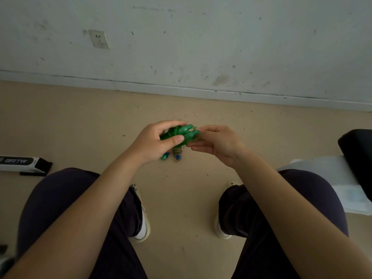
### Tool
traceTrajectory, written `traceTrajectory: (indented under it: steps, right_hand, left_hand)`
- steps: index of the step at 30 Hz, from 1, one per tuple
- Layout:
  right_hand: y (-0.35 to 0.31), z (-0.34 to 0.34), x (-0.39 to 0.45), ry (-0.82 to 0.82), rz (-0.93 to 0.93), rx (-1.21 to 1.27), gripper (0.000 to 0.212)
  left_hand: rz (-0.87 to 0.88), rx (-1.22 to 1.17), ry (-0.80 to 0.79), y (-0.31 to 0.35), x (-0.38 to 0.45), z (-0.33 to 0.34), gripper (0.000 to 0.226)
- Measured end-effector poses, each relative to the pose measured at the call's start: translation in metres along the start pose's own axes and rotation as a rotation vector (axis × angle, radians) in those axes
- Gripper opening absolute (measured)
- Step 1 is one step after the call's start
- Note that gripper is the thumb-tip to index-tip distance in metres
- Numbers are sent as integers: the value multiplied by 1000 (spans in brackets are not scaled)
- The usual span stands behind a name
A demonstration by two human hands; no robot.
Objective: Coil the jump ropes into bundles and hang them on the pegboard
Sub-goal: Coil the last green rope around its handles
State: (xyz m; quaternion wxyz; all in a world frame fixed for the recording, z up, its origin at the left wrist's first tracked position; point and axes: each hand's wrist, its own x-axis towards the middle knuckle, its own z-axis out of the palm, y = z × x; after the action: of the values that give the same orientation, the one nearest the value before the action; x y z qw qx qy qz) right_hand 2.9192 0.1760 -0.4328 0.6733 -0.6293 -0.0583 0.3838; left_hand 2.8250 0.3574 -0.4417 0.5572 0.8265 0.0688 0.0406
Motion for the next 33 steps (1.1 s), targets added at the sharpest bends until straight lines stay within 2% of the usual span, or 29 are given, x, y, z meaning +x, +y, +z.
traceTrajectory:
  steps: [8,15,19,23,28,33]
  right_hand:
    - [-5,-2,-2,34,-49,-1,13]
    - [-7,-1,-4,-44,-35,-63,21]
    - [-7,-3,-3,34,-106,-242,14]
    - [-3,2,-3,91,-154,-286,11]
    - [-1,6,-3,118,-141,-188,13]
    - [-2,8,-2,172,-97,-58,5]
  left_hand:
    - [-15,70,-69,1,-2,-1,39]
    - [-43,51,5,0,0,-1,34]
    - [-58,85,17,-1,1,1,36]
    - [-29,96,24,1,-1,5,37]
    - [15,143,52,1,0,10,39]
    - [43,189,78,1,1,14,40]
